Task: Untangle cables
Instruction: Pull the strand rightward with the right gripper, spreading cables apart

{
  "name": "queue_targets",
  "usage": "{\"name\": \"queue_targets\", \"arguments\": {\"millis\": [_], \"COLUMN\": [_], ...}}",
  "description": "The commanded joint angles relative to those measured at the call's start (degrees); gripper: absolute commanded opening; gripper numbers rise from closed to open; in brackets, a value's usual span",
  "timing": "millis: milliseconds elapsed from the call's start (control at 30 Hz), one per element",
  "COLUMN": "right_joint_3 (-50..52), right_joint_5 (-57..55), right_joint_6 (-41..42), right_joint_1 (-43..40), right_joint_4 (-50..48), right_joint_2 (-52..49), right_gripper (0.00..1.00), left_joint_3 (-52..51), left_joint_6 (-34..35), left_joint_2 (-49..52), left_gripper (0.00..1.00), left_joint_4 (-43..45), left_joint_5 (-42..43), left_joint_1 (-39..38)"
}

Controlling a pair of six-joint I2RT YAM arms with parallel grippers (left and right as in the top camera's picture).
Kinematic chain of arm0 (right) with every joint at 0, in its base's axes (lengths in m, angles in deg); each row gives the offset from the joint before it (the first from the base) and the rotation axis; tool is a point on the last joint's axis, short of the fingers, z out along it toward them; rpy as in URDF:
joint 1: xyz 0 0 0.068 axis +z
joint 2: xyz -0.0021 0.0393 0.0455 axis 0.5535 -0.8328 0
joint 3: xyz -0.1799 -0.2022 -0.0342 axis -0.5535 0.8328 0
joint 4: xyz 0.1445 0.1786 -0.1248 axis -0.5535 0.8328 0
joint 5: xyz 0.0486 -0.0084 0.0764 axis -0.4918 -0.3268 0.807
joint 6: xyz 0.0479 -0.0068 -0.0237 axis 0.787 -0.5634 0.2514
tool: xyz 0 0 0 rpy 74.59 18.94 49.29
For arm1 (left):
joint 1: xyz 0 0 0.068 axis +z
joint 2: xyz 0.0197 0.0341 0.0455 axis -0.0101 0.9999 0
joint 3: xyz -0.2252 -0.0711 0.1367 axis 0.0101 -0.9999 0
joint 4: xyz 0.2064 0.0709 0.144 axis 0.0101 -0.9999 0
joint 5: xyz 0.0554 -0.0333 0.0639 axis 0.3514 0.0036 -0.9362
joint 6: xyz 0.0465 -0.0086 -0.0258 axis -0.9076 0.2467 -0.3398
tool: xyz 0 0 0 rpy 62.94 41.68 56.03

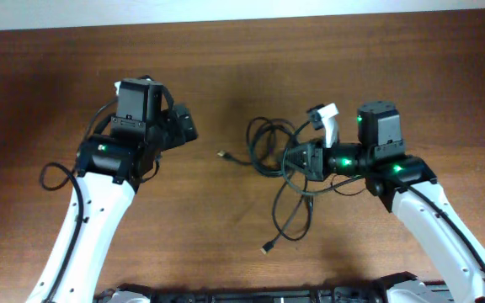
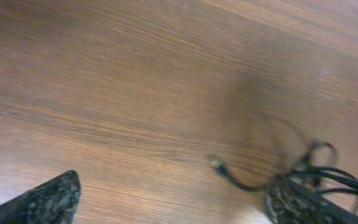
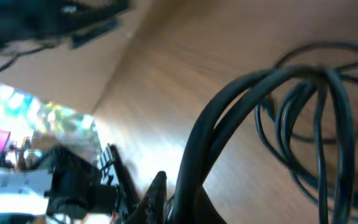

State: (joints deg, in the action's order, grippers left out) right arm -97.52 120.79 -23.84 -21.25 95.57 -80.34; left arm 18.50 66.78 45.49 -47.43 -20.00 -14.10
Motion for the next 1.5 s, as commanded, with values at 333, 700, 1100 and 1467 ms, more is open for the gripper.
{"name": "queue_targets", "arguments": {"millis": [333, 700, 1100, 1467], "right_joint_3": [-0.3, -0.3, -0.3, -0.3], "right_joint_5": [14.5, 17.5, 17.5, -2.1], "right_joint_6": [-4.7, -0.6, 1.2, 1.2], "right_joint_1": [0.7, 0.7, 0.7, 0.7], "right_joint_4": [-10.3, -16.3, -17.3, -14.8], "right_joint_2": [1.1, 1.1, 1.1, 1.0], "right_gripper": [0.04, 0.04, 0.04, 0.04], "left_joint_3": [0.5, 0.5, 0.5, 5.0], "left_joint_6": [-14.5, -14.5, -14.6, -14.5], "left_joint_2": [12.3, 25.2, 25.4, 11.1], "left_gripper": [0.99, 0.6, 0.0, 0.0], "left_joint_4": [5.3, 3.7, 3.5, -11.3], "left_joint_5": [36.0, 40.4, 27.6, 8.6], "left_joint_1": [0.2, -0.4, -3.3, 15.1]}}
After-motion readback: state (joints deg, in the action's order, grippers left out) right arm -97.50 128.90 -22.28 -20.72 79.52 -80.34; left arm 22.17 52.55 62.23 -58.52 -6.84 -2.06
